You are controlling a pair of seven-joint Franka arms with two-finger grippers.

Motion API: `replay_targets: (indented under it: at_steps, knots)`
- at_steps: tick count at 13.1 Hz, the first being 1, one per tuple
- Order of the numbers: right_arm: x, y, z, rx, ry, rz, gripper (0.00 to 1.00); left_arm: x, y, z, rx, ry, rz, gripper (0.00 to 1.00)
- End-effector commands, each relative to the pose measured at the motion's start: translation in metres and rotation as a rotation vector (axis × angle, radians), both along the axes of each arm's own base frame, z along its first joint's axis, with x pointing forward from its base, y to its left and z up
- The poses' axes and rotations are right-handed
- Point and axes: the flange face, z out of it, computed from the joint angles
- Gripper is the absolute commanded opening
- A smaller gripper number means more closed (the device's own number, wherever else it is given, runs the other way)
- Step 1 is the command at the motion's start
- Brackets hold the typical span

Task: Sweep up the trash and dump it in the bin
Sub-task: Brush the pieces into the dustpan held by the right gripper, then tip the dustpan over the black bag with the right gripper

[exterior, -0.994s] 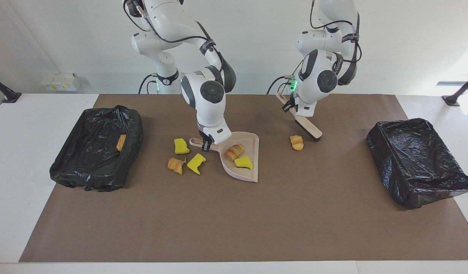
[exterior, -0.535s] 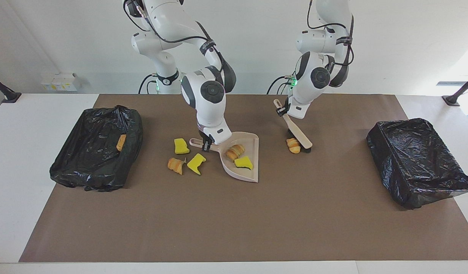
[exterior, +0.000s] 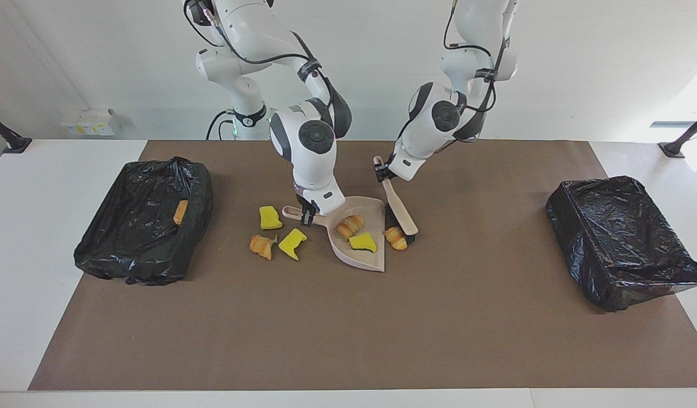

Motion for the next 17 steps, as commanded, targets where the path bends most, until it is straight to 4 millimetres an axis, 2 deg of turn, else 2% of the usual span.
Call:
replay_targets:
  at_steps: [1, 4, 6, 8, 9, 11, 13, 14, 17]
  knots:
    - [0.001, -0.002, 0.0, 0.0, -0.014, 0.02, 0.0, 0.018, -0.029, 0.015, -0.057, -0.013, -0.024, 0.0]
    - [0.001, -0.003, 0.0, 0.001, -0.014, 0.016, 0.0, 0.021, -0.02, 0.017, -0.032, 0.026, -0.021, 0.0]
    - [0.001, -0.003, 0.0, 0.001, -0.014, 0.016, 0.0, 0.037, 0.012, 0.026, -0.007, 0.08, 0.022, 0.0]
    - [0.001, -0.003, 0.0, 0.0, -0.012, 0.016, 0.0, 0.054, 0.049, 0.052, 0.015, 0.067, 0.065, 0.0]
    - [0.002, -0.002, 0.0, 0.003, -0.013, 0.013, 0.0, 0.062, 0.064, 0.063, 0.048, 0.059, 0.058, 0.0]
    - [0.002, -0.004, 0.003, 0.005, -0.012, 0.009, 0.0, 0.065, 0.082, 0.068, 0.131, 0.059, 0.021, 0.0]
    - [0.008, -0.016, 0.019, 0.021, -0.023, -0.019, 0.0, 0.044, 0.081, 0.07, 0.202, 0.049, -0.002, 0.0]
    - [0.008, -0.022, 0.03, 0.026, -0.03, -0.03, 0.0, 0.022, 0.072, 0.077, 0.223, 0.028, -0.03, 0.0]
    - [0.013, -0.056, 0.058, 0.026, -0.033, -0.07, 0.0, -0.051, 0.06, 0.064, 0.272, -0.018, -0.089, 0.0]
